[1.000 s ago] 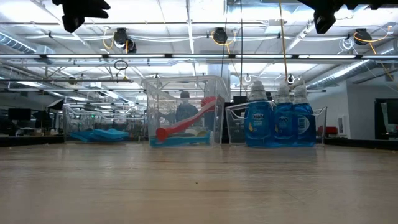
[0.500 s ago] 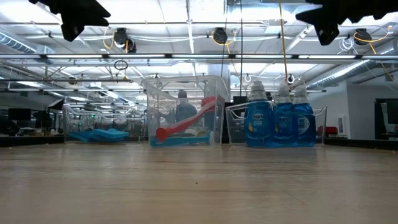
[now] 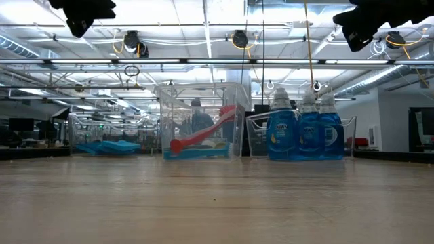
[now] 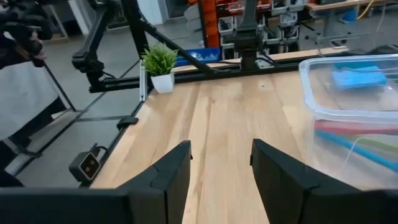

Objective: Pick & Place Kitchen Sink Supplies
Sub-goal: Put the blue sponge into the left transparent bin

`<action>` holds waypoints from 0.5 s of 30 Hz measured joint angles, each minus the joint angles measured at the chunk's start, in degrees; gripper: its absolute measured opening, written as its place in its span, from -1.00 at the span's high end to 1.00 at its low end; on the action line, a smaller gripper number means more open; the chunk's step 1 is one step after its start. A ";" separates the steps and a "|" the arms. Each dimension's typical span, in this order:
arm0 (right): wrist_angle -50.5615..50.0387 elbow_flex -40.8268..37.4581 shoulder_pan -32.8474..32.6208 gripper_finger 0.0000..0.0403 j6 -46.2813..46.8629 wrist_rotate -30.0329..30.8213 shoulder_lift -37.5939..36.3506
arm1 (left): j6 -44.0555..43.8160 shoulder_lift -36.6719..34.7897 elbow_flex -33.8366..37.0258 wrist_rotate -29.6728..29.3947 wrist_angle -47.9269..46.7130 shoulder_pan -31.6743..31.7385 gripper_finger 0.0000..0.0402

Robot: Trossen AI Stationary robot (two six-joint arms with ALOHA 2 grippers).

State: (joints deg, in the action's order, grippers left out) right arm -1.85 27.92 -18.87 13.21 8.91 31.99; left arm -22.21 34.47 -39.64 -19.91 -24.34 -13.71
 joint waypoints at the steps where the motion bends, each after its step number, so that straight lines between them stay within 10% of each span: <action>1: -0.12 0.00 0.00 0.23 0.00 -0.16 0.00 | 1.10 0.01 0.06 -0.83 0.79 -0.75 0.54; 15: -1.13 0.00 -0.01 0.23 5.59 -5.99 0.10 | 4.10 -8.04 14.84 -4.15 18.75 -8.27 0.54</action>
State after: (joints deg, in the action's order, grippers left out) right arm -2.98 27.92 -18.88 18.80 2.92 32.09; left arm -18.11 26.43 -24.79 -24.05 -5.59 -21.98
